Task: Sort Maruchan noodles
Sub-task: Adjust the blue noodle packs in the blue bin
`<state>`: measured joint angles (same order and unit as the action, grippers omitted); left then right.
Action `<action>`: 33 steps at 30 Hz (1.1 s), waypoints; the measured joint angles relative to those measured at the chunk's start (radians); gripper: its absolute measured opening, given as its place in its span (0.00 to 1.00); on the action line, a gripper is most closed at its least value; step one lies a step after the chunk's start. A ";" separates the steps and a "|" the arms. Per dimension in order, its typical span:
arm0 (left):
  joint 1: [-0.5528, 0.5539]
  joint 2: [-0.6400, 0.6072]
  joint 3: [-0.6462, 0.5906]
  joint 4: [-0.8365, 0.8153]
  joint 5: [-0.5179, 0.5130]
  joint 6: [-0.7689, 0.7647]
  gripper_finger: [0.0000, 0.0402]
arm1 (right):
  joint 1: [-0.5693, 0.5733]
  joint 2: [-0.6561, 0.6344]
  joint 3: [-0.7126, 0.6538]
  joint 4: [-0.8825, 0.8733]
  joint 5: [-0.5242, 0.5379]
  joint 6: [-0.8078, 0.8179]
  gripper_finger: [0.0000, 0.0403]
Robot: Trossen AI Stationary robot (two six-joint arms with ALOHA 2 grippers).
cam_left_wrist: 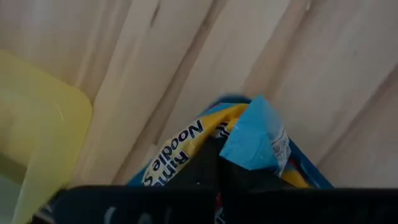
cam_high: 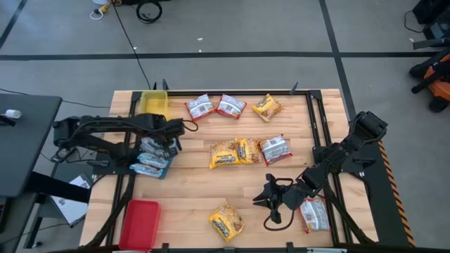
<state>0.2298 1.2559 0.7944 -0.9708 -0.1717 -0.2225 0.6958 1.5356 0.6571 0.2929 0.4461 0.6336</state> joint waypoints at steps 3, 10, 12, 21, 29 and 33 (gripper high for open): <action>0.000 0.013 0.026 -0.059 0.003 -0.018 0.02 | 0.014 0.000 0.000 0.001 0.000 0.019 0.16; -0.001 0.002 0.235 -0.375 -0.053 -0.154 0.03 | 0.024 0.000 0.000 -0.001 0.002 0.029 0.16; 0.008 -0.003 0.263 -0.439 -0.066 -0.227 0.03 | 0.024 0.000 0.000 -0.001 0.002 0.030 0.16; 0.031 -0.006 0.064 -0.379 0.051 -0.418 0.03 | 0.042 0.000 0.000 -0.015 0.001 0.028 0.16; 0.024 -0.006 -0.010 -0.382 0.018 -0.472 0.03 | 0.066 0.000 0.000 -0.020 -0.002 0.012 0.16; 0.023 -0.006 0.102 -0.417 -0.054 -0.462 0.03 | 0.066 0.000 0.000 -0.021 -0.002 0.014 0.16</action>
<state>0.2531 1.2503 0.8966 -1.3876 -0.2259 -0.6842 0.7620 1.5356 0.6575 0.2718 0.4442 0.6479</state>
